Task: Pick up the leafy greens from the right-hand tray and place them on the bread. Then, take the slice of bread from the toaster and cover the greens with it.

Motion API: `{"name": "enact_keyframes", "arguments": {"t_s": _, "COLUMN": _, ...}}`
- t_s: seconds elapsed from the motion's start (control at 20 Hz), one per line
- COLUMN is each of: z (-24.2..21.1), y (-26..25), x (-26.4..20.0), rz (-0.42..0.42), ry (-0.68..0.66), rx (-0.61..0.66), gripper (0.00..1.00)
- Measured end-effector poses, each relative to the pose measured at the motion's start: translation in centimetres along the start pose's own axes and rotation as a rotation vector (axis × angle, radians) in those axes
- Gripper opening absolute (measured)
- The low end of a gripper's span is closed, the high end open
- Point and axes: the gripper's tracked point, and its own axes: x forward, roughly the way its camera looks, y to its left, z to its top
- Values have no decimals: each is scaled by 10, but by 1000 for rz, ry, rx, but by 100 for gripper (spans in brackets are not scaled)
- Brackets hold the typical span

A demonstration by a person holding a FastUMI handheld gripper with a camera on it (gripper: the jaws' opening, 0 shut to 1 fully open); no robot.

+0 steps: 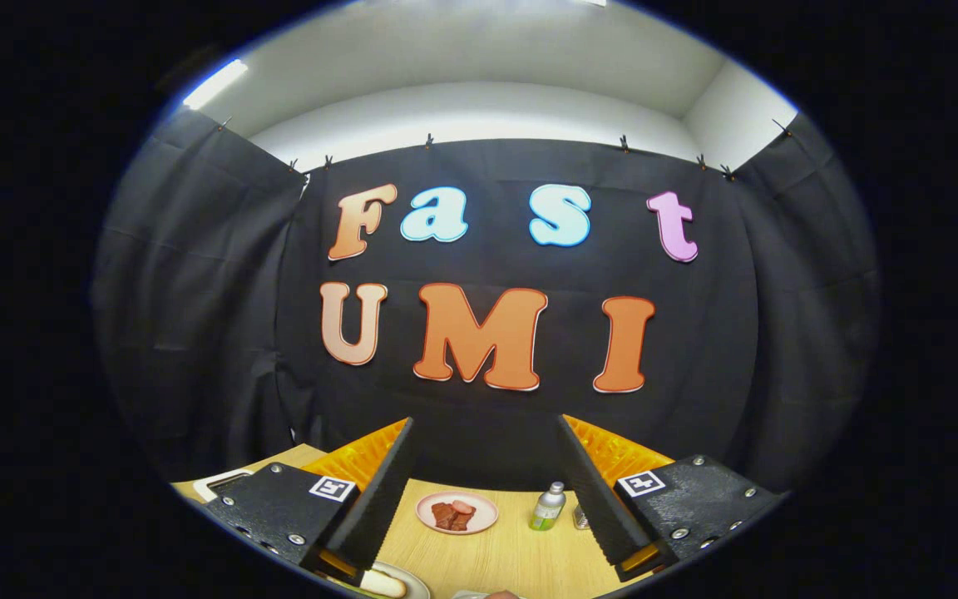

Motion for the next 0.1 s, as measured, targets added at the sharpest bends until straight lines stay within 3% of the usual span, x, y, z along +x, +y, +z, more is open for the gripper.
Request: {"name": "enact_keyframes", "arguments": {"t_s": 0.1, "z": 12, "y": -1, "x": -2, "rz": -11, "ry": -28, "rx": -17, "gripper": 99}}
